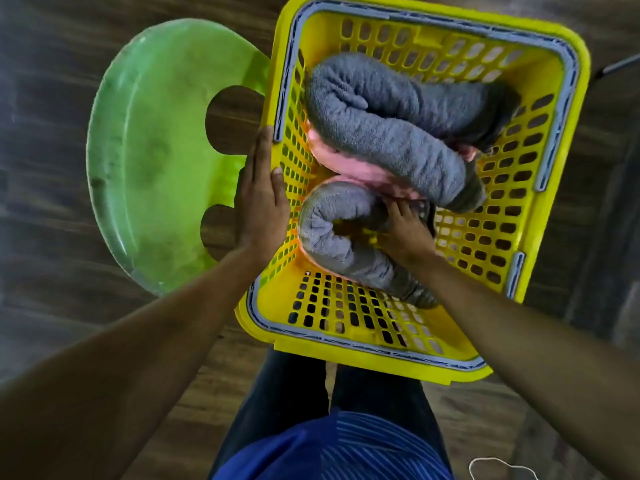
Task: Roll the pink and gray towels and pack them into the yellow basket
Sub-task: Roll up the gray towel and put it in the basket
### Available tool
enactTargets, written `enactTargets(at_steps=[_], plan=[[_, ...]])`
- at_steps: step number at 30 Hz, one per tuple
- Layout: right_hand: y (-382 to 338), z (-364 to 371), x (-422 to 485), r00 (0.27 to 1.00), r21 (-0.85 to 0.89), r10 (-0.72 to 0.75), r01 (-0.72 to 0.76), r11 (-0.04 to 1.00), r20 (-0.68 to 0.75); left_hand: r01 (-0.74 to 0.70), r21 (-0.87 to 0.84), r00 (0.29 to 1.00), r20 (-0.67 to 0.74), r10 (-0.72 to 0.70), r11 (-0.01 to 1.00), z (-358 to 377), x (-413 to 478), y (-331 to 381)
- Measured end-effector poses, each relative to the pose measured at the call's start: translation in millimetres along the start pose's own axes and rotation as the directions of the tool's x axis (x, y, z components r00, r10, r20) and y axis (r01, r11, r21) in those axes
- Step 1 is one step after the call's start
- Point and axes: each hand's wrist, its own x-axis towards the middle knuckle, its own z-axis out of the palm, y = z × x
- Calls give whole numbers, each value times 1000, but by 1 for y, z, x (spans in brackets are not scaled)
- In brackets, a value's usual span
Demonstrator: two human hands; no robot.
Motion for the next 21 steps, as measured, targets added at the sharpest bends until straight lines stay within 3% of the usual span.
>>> enactTargets(at_steps=[2,7,11,16,19,21], plan=[[9,9,22,996,-54,-57,61,997,71,-2,10,1000,-8,2,1000,1,0,0],[-1,12,70,990,-242,-127,138,960,62,-14,1,1000,-24,14,1000,3,0,0],[1,22,76,996,-244,-25,47,969,91,-25,-7,999,-27,25,1000,3,-1,0],[-4,30,48,993,-215,-112,114,970,21,-25,11,999,-35,25,1000,3,1,-2],[-7,18,33,979,132,-134,114,985,152,-19,22,999,-34,19,1000,4,0,-1],[-13,12,30,954,389,-203,106,915,218,-18,27,999,-30,18,999,5,0,0]])
